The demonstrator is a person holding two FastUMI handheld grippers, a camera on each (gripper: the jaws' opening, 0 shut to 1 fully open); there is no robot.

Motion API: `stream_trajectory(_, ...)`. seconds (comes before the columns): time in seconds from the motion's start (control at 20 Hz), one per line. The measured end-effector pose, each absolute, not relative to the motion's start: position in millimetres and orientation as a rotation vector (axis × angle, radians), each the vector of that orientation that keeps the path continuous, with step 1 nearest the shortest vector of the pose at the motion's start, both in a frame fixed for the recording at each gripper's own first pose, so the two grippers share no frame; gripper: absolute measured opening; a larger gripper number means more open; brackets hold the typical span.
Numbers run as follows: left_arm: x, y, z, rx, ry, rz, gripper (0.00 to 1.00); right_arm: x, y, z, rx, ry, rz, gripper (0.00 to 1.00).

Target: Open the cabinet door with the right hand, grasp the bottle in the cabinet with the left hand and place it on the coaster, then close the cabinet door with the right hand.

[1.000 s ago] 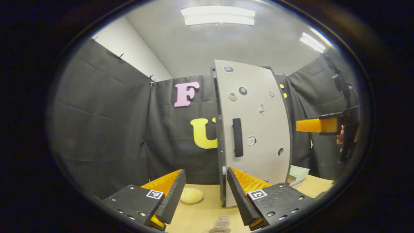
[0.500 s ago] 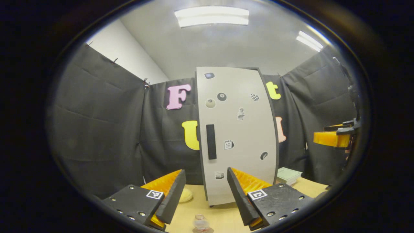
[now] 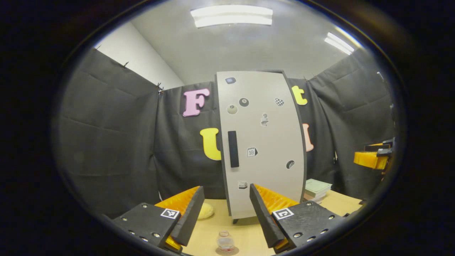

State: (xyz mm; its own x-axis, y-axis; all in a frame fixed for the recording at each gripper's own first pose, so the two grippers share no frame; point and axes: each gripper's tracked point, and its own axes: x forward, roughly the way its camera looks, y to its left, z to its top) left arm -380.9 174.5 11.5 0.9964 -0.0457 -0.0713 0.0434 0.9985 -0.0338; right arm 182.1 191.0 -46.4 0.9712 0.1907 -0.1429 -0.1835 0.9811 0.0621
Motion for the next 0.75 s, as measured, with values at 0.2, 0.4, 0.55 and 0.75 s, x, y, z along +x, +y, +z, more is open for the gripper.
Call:
stream_trajectory(0.2, -383.4, 180.6, 10.3, -0.026, 0.061, -0.048, 0.80, 179.0, 192.0, -47.0, 0.043, 0.155, 0.169, 0.93)
stream_trajectory(0.4, -383.2, 181.5, 14.0, -0.027, 0.050, -0.059, 0.82, 176.9, 191.8, -34.0, 0.035, 0.124, 0.153, 0.96)
stream_trajectory(0.55, -387.6, 182.6, 19.8, -0.019, 0.036, -0.064, 0.79, 175.6, 191.4, -28.9, 0.033, 0.114, 0.151, 0.95)
stream_trajectory(0.75, -389.4, 183.3, 22.1, -0.006, 0.031, -0.070, 0.77, 177.0, 195.3, -27.3, 0.038, 0.115, 0.154, 0.92)
